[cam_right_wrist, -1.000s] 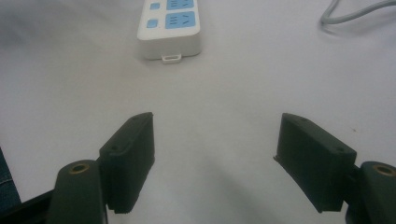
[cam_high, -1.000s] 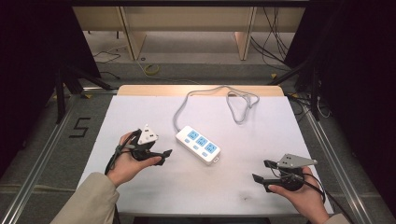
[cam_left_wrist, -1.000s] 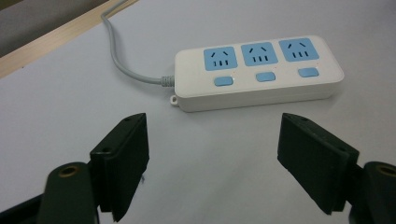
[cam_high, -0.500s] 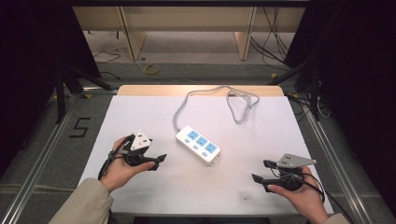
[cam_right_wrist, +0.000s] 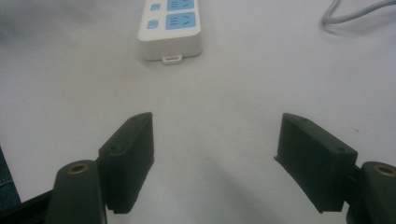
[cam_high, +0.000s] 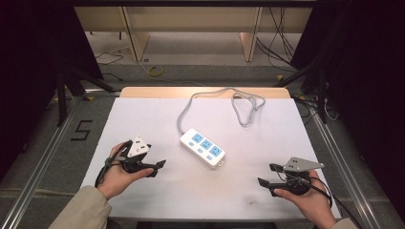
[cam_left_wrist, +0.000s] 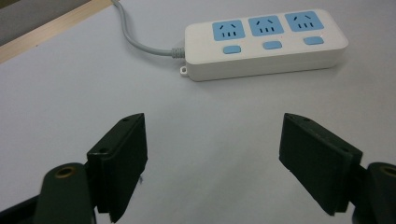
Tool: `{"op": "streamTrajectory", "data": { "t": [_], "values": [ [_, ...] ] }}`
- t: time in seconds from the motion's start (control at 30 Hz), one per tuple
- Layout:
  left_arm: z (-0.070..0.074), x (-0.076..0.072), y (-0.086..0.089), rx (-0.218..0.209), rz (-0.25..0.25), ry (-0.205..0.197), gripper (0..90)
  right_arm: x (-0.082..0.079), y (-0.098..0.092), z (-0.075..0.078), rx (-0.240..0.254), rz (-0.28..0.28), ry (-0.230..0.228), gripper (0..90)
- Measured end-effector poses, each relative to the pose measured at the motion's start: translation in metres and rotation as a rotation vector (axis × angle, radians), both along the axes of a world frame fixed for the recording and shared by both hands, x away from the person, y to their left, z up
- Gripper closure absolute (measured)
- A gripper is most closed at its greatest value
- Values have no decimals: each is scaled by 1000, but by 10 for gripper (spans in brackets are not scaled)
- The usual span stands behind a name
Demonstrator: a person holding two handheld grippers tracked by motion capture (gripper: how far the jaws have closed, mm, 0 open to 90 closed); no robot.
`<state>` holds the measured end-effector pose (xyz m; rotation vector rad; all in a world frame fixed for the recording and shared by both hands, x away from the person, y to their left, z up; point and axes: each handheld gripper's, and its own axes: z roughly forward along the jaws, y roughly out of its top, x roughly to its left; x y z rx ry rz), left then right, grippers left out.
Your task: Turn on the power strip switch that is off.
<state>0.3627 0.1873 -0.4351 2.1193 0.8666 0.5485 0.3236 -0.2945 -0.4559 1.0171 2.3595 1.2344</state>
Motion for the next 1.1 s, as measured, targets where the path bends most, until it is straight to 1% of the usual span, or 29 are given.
{"op": "streamTrajectory", "data": {
  "t": [0.13, 0.17, 0.3, 0.47, 0.57, 0.77, 0.97, 1.1],
  "values": [
    [-1, -3, 5, 5, 1, -3, 230, 0, 0, 0, 1, 0, 0, 277],
    [-1, -4, 7, -1, 6, -4, 230, 0, 0, 0, 1, 0, 0, 277],
    [-3, -8, 13, 2, 9, -7, 230, 0, 0, 0, 0, 1, 2, 276],
    [-7, -12, 18, 2, 17, -4, 230, 0, 0, 0, -1, 3, 0, 275],
    [-9, -13, 20, 19, 24, -4, 230, 0, 0, 0, -2, 4, 1, 275],
    [-13, -12, 19, 31, 18, 3, 230, -1, 0, 0, -2, 5, 1, 275],
    [-15, -11, 19, 28, 22, 16, 229, -1, 0, 0, 0, 4, 1, 275],
    [-18, -8, 19, 36, 23, 25, 227, 0, 0, 0, 4, -1, 2, 274]
  ]
}}
